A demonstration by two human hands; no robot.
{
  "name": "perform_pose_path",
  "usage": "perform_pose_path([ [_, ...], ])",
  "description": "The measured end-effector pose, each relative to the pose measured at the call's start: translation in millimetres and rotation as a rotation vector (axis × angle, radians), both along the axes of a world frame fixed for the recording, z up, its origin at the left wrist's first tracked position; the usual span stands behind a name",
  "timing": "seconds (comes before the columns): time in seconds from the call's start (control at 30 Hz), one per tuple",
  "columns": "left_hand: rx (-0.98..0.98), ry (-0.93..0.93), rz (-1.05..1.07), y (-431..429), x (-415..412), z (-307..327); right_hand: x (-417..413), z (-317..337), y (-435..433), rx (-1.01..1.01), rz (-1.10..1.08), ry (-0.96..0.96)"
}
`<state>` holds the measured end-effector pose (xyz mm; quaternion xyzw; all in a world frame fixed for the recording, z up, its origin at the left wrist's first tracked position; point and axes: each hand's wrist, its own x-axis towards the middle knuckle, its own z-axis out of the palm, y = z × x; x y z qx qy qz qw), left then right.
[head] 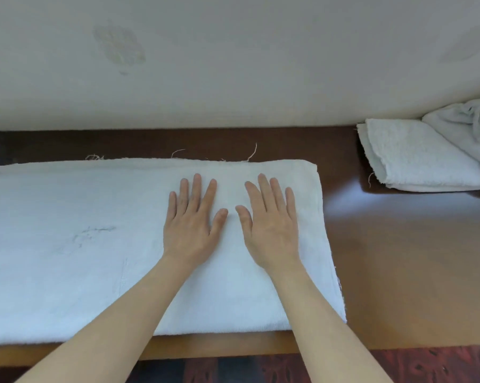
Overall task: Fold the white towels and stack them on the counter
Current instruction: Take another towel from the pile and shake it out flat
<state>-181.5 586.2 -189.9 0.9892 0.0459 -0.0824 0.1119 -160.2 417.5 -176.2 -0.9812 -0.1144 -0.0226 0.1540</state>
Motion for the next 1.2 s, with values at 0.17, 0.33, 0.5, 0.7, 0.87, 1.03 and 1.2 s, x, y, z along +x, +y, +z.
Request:
perform_pose_path([
  [0.17, 0.061, 0.003, 0.019, 78.8, 12.4, -1.4, 32.5, -25.7, -24.5, -0.131, 0.007, 0.112],
  [0.33, 0.046, 0.011, 0.271, 158.6, -0.3, 1.2, 40.4, -24.6, -54.3, -0.143, -0.15, 0.146],
  [0.5, 0.07, 0.007, 0.344, 168.0, -1.3, -0.5, 43.9, -23.2, -56.2, -0.137, -0.143, 0.176],
  [0.7, 0.097, -0.013, 0.312, 146.7, 10.4, -4.5, 55.1, -19.2, -70.0, -0.196, -0.177, 0.171],
  [0.87, 0.082, -0.012, 0.125, 155.5, 25.9, -3.9, 75.6, -15.7, -93.4, -0.18, -0.189, 0.178],
  [1.03, 0.063, -0.076, 0.239, 214.4, 19.6, -5.7, 78.5, -15.2, -93.8, -0.181, -0.184, 0.175],
  [1.2, 0.144, -0.236, 0.22, 272.9, 21.8, 0.4, 83.5, -9.1, -86.9, -0.19, -0.194, 0.134],
])
